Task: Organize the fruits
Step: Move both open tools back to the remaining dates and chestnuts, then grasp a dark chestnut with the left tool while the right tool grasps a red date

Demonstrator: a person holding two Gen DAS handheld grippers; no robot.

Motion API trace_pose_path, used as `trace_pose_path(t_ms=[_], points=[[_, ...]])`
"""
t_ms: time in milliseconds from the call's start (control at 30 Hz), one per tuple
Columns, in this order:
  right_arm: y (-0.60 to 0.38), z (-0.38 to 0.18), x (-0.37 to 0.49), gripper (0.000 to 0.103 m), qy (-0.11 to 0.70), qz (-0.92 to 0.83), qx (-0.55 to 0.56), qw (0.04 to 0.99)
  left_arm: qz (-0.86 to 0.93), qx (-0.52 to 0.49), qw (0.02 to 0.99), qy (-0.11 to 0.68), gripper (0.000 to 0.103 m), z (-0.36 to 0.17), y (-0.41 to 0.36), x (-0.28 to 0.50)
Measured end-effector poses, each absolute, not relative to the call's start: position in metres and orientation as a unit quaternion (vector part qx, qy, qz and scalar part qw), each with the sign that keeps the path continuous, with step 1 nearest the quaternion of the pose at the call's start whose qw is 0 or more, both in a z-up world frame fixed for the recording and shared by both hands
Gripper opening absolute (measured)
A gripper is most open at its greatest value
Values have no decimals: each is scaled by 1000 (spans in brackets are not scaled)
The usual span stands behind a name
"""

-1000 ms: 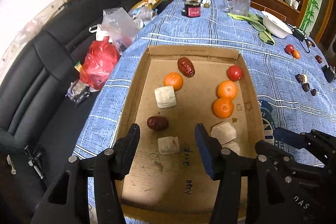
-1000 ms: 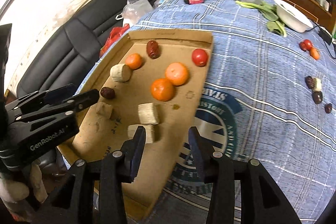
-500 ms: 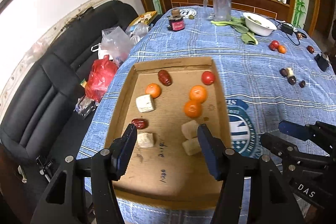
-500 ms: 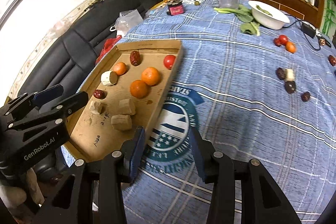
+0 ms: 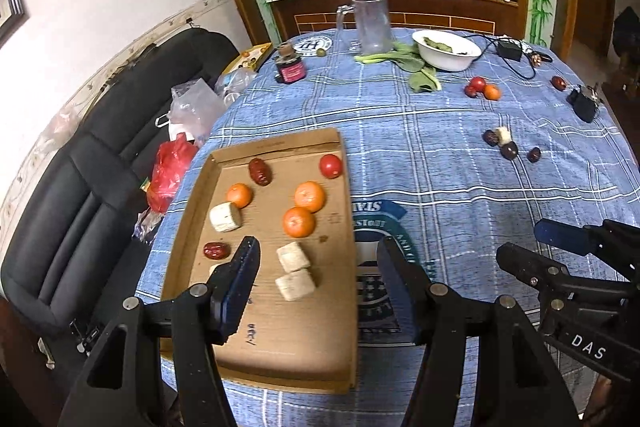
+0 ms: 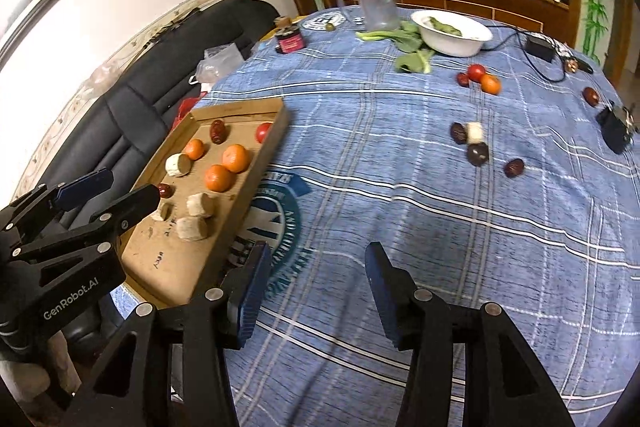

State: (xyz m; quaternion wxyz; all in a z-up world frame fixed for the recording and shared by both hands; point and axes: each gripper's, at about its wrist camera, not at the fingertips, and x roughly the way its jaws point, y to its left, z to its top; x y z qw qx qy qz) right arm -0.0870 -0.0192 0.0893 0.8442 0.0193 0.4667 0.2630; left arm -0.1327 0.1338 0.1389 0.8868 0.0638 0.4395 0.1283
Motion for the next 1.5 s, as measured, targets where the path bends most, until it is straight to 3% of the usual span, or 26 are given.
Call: trace_pose_path(t_ms=[433, 833, 1133, 1367, 1500], points=[[-47, 61, -70, 55, 505, 250, 38, 826, 116, 60, 869, 477, 61, 112, 115, -117], [-133, 40, -7, 55, 528, 138, 112, 831, 50, -28, 847, 528, 61, 71, 112, -64], [-134, 38, 39, 54, 505, 106, 66, 854, -48, -21, 861, 507, 60, 70, 58, 6], [-127, 18, 65, 53, 513, 108, 15, 852, -103, -83, 840, 526, 59, 49, 42, 48], [-121, 11, 72, 47, 510, 111, 4, 853, -106, -96, 837, 529, 59, 43, 42, 58]])
